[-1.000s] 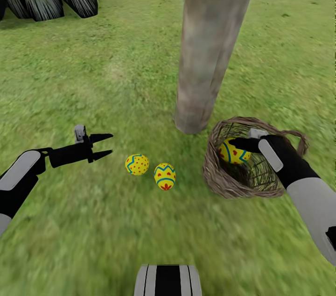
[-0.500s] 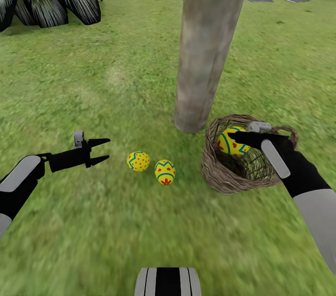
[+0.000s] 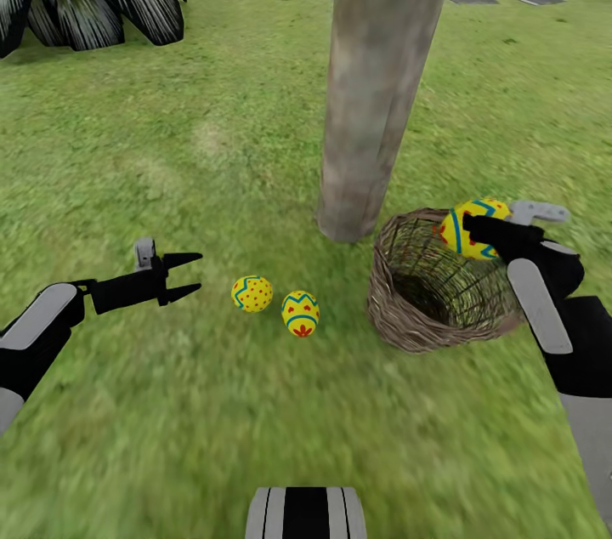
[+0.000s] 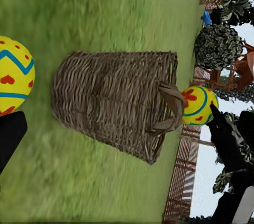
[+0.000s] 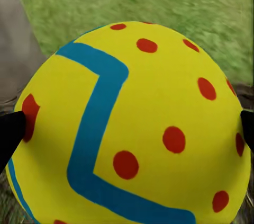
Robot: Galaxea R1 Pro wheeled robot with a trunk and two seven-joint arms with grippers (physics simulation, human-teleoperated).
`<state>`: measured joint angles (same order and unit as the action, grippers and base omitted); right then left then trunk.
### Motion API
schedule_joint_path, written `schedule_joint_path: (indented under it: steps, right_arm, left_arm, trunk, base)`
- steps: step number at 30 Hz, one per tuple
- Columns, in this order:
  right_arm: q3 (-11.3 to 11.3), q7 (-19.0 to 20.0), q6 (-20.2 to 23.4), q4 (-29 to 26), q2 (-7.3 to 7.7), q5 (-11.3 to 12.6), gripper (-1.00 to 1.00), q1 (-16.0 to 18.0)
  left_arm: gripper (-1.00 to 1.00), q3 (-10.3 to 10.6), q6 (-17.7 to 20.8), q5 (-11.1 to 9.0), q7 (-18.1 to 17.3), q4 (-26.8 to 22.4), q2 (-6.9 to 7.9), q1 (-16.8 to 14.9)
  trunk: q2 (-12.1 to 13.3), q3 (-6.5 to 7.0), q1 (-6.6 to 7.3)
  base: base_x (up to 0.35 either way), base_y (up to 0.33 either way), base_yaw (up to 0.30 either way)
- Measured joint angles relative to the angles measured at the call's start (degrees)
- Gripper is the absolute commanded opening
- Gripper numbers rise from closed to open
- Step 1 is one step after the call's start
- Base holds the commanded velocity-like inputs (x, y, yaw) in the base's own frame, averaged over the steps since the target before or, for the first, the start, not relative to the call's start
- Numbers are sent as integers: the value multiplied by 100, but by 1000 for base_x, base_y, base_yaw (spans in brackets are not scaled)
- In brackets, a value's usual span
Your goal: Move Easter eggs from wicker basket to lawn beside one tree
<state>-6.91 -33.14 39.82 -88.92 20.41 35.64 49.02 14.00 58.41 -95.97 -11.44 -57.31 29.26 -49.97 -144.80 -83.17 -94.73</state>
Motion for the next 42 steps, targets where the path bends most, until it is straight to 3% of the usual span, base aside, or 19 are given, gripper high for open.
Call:
schedule_joint_path:
  steps: [2,4,7,9,11,12,13,14,17,25,28,33,37,38,40,42]
  right_arm:
    - [21,-18,-9,-101,-129,1,-100,14]
    - [25,-16,-16,-120,-295,2,-100,32]
    - [26,-14,-17,-126,-668,-3,-100,203]
    - [14,-17,-19,-126,-1009,-27,-100,352]
    - [-13,-18,-21,-127,-1399,-334,-100,424]
    - [-23,-16,-21,-127,-1519,-524,-100,443]
    - [-35,-15,-24,-115,-1643,-683,-100,524]
    - [-39,-14,-24,-97,-1735,-746,-100,591]
    - [-53,-14,-19,-29,-1956,-823,-100,686]
    - [-665,-14,-17,70,-2619,-929,-100,715]
    - [-941,-14,-22,181,-2712,-913,-100,631]
    - [-1069,36,-242,1100,-2746,-832,-100,-251]
    - [-1131,352,-520,1787,-2738,-760,-100,-872]
    - [-1205,429,-671,1852,-2738,-756,-100,-1071]
    - [-1694,530,-996,1973,-2722,-781,-100,-1327]
    - [-1876,567,-1513,2456,-2712,-823,-100,-1377]
  left_arm:
    - [100,255,-4,15,0,-7,1,2]
    - [100,337,-5,14,5,1,3,2]
    - [100,370,-8,20,8,3,9,1]
    - [100,375,-11,27,8,10,12,1]
    - [100,382,-17,33,14,23,13,1]
    - [100,383,-19,58,15,26,14,0]
    - [100,385,-19,206,15,28,14,1]
    - [100,386,-18,363,10,29,13,1]
    - [100,386,-20,547,-4,29,6,1]
    - [100,379,-17,590,-16,20,11,0]
    - [100,378,-16,596,-15,43,17,2]
    - [100,383,-21,582,-18,237,21,2]
    - [100,436,-21,583,-25,270,14,2]
    - [100,473,-21,583,-28,275,16,2]
    - [100,508,-11,581,-68,311,50,2]
    - [100,523,1,576,-82,405,67,2]
  trunk:
    - [0,0,0]
    - [0,0,0]
    - [0,0,0]
    - [0,0,0]
    - [0,0,0]
    - [0,0,0]
    - [0,0,0]
    - [0,0,0]
    - [0,0,0]
    - [0,0,0]
    - [0,0,-1]
    - [0,-1,-1]
    - [0,-1,-1]
    - [0,-1,-1]
    - [0,-1,0]
    - [0,-1,0]
  base:
    - [0,0,0]
    - [0,56,0]
    - [0,237,0]
    - [0,305,0]
    - [0,320,0]
    - [0,323,0]
    - [0,323,0]
    - [0,323,0]
    - [0,324,0]
    - [0,323,0]
    - [0,185,0]
    - [0,19,0]
    - [0,1,0]
    - [0,0,0]
    - [0,0,0]
    - [0,0,0]
